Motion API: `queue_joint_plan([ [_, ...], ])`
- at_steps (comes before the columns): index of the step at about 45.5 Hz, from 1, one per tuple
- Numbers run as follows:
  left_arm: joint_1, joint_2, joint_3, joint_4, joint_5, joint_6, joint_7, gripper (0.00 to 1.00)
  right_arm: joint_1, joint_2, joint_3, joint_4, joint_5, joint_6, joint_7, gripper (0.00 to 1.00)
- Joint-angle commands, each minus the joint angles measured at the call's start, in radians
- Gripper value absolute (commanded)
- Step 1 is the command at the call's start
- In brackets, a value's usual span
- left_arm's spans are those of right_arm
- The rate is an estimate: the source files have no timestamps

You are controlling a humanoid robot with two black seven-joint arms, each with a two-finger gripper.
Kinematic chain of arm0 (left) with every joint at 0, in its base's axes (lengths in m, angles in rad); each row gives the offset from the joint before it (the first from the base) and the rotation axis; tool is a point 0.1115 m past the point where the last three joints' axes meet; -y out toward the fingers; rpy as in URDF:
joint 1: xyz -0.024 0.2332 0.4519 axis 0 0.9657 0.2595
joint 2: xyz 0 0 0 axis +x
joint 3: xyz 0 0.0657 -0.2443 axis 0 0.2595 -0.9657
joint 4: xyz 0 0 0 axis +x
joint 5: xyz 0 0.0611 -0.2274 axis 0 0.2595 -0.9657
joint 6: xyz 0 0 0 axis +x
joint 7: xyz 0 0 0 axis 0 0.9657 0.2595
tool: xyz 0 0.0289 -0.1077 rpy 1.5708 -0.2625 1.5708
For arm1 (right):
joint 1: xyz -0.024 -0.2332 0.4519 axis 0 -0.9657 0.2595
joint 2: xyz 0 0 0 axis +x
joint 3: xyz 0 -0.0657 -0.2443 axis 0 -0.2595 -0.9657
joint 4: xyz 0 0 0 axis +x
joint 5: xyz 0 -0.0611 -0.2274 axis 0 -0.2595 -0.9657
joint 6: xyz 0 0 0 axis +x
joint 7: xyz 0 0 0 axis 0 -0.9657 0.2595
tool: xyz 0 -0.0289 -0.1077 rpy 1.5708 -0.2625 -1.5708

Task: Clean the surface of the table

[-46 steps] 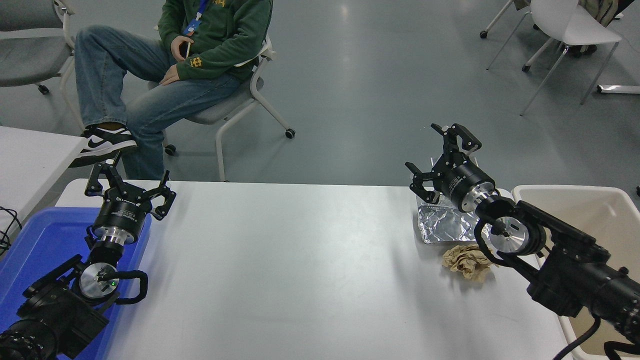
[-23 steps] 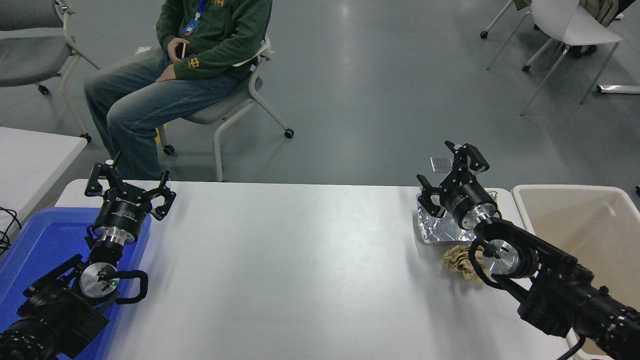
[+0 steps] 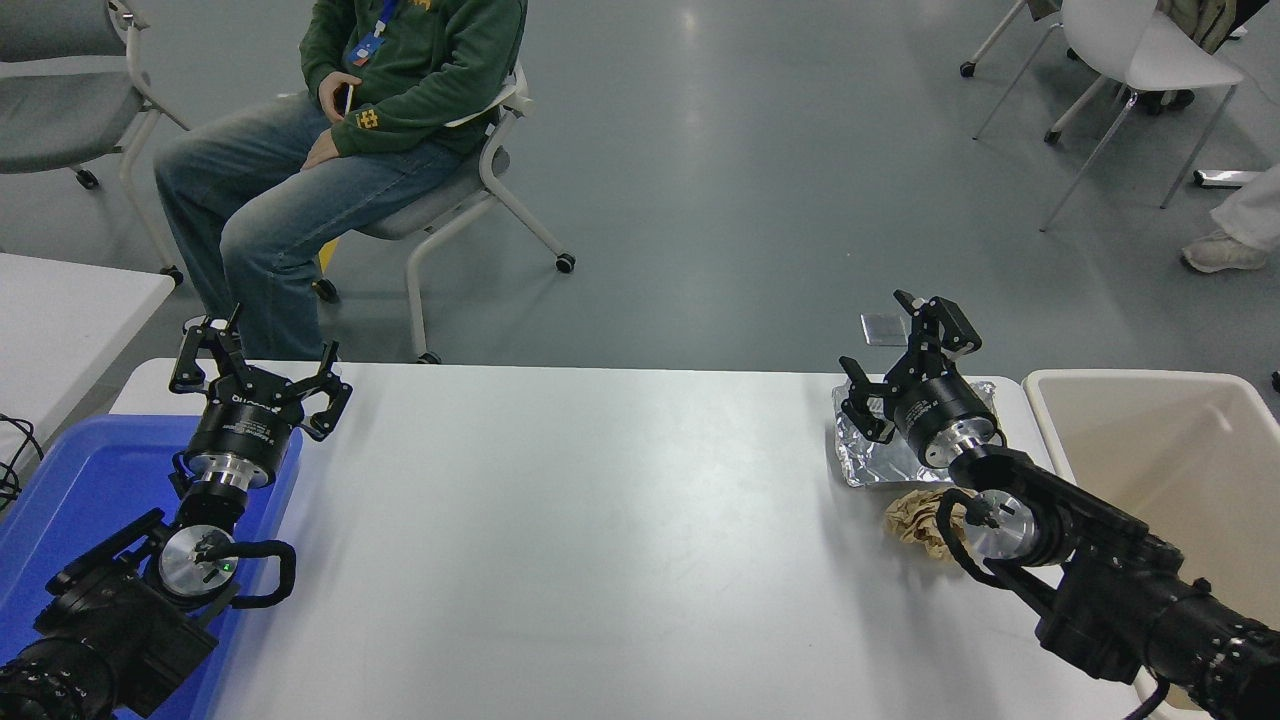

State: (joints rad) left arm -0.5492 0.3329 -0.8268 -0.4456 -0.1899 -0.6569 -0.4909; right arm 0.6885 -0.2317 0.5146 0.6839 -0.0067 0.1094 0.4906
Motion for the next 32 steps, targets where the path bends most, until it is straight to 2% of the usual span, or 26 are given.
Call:
queue_joint_plan([
  [1, 0.0, 0.0, 0.0, 0.001, 0.0, 0.0, 0.0, 1.0, -0.003, 0.0, -0.001, -0.001, -0.001, -0.002, 0.002, 0.99],
  [22, 0.0, 0.0, 0.0, -0.001, 0.001, 0.0, 0.0, 1.0, 0.009, -0.011, -0.004, 0.003, -0.009, 0.0, 0.0, 0.99],
  [32, 0.0, 0.0, 0.0, -0.001, 0.001, 0.0, 0.0, 1.0, 0.028, -0.023, -0.004, 0.006, -0.176, -0.008, -0.004, 0.99],
])
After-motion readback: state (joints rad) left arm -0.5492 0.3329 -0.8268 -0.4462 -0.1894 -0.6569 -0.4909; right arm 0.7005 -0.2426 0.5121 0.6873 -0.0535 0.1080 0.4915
